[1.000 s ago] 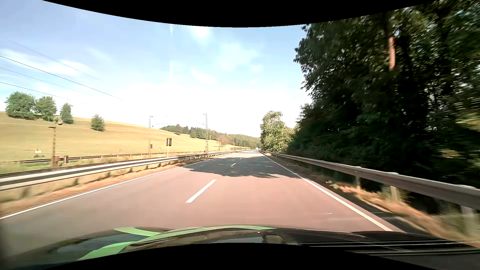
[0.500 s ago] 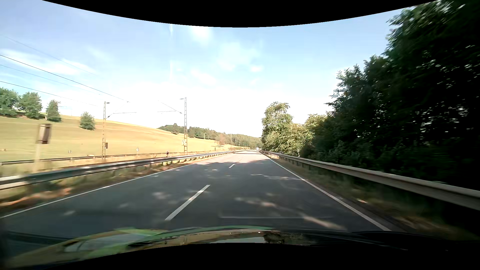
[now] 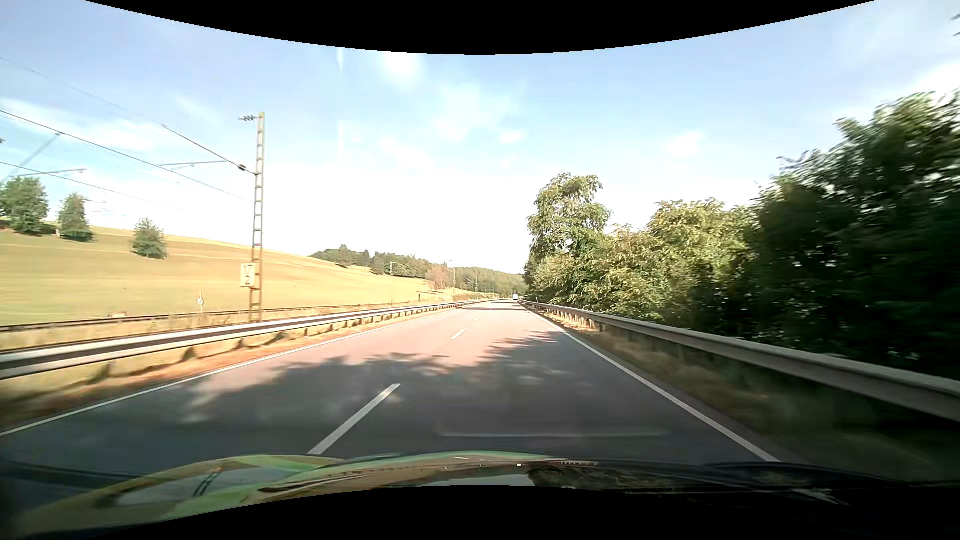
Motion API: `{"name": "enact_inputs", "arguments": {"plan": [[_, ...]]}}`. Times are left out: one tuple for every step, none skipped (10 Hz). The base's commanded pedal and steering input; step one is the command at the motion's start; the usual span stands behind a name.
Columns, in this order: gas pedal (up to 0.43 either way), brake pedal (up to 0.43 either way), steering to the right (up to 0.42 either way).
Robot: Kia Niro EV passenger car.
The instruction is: Follow the waypoints while adhering to traffic rules and regulations
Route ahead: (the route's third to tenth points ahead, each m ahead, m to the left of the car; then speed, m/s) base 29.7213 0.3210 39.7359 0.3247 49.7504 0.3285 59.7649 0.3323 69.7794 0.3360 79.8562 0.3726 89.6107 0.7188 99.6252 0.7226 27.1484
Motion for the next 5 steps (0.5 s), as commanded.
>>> {"name": "enact_inputs", "arguments": {"plan": [[0.268, 0.000, -0.001], [0.268, 0.000, -0.001], [0.268, 0.000, -0.001], [0.280, 0.000, -0.001], [0.287, 0.000, -0.001]]}}
